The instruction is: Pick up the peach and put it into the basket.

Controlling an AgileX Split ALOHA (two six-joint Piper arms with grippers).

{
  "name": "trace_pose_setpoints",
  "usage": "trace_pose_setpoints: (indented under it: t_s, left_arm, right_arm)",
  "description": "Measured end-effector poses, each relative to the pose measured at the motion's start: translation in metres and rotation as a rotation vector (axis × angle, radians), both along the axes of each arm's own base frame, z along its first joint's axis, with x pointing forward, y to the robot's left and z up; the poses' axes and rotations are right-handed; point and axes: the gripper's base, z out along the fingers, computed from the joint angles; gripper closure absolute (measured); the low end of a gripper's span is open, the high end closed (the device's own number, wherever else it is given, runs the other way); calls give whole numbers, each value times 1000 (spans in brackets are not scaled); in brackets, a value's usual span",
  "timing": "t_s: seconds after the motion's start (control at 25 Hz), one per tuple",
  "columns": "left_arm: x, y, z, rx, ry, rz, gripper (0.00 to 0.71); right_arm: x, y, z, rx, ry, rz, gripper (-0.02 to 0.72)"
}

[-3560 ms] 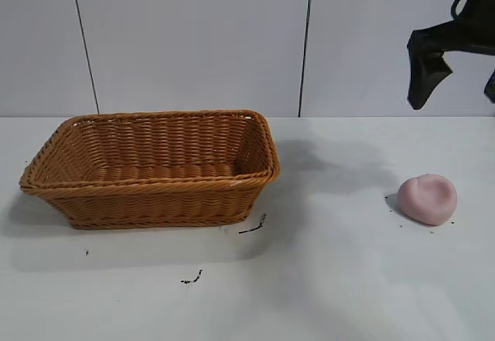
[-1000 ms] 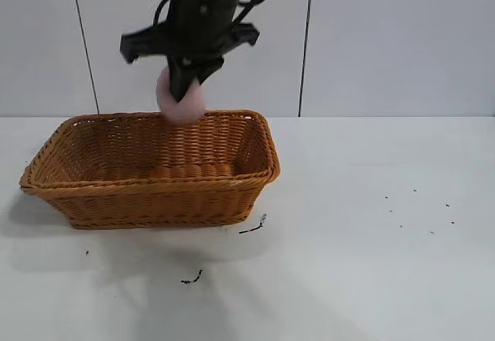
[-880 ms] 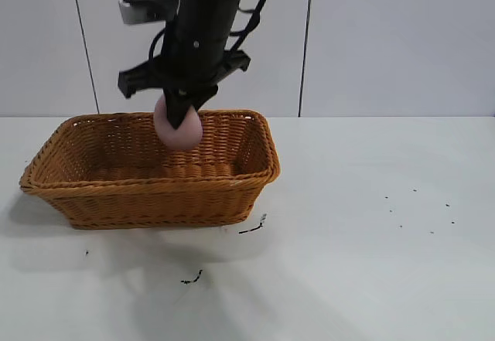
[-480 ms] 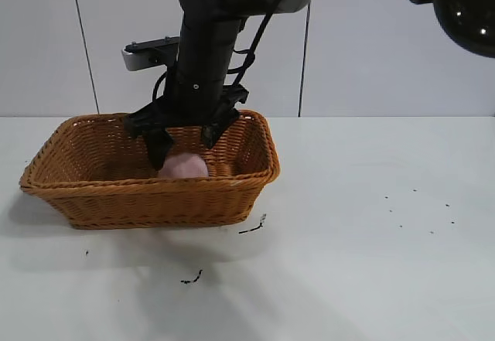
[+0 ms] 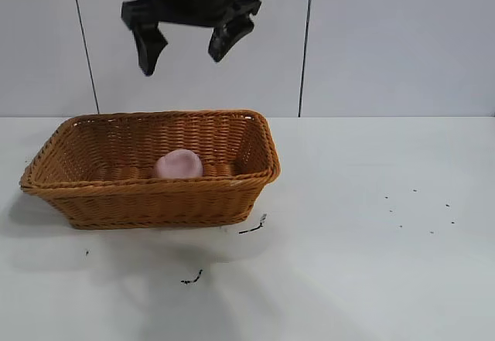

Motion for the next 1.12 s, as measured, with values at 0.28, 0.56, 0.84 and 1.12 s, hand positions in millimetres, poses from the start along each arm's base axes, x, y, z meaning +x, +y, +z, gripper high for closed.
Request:
trace_pose_setpoints:
  t_s: [0.28, 0.56, 0.84, 1.12]
  left_arm:
    - [0, 0, 0, 0, 0, 0, 18]
    - [0, 0, 0, 0, 0, 0, 18]
    - [0, 0, 0, 0, 0, 0, 18]
    - [0, 0, 0, 0, 0, 0, 18]
  right_arm:
    - [26, -126, -1, -10, 25, -255, 14]
    - [22, -171, -1, -17, 62, -342, 14]
    - [-14, -169, 37, 1, 63, -339, 14]
    - [-115, -168, 89, 26, 73, -337, 14]
